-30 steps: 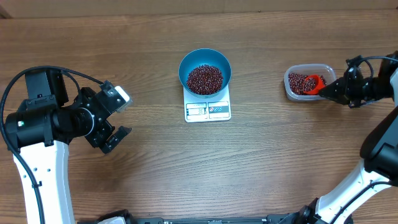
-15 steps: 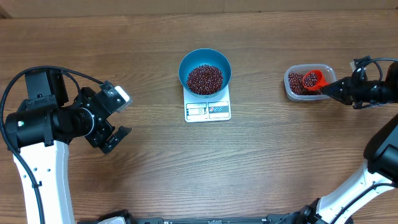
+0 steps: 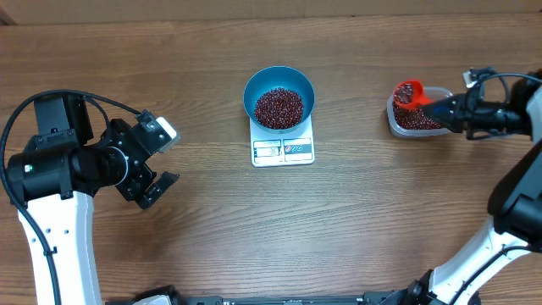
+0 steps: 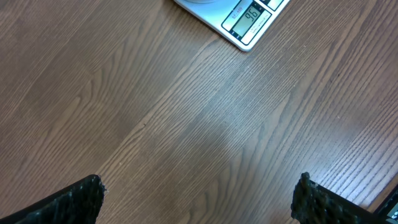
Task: Scoop item into bowl and weigh 150g on scale
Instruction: 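Lift the filled red cup and carry it left over the teal bowl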
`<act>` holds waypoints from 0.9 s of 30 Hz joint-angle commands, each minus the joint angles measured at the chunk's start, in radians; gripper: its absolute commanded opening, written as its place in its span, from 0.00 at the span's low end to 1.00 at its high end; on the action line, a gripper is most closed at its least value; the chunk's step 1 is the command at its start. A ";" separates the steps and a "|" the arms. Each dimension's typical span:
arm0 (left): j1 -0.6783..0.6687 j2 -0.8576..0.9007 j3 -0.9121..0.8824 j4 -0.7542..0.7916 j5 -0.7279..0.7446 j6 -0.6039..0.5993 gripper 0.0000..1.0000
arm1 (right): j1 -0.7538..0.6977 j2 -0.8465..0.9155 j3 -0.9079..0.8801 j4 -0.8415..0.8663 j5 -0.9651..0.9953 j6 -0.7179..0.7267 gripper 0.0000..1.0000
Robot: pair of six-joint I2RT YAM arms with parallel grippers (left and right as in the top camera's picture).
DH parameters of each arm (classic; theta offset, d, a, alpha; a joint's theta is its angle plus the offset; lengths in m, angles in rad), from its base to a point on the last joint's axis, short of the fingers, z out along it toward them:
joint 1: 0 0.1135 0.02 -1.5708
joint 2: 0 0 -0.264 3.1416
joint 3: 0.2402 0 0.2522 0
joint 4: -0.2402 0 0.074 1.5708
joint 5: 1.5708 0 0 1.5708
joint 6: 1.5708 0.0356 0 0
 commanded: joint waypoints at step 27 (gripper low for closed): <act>0.000 0.002 0.002 -0.002 -0.006 0.034 1.00 | 0.483 -0.003 0.042 0.056 -0.172 -0.022 0.04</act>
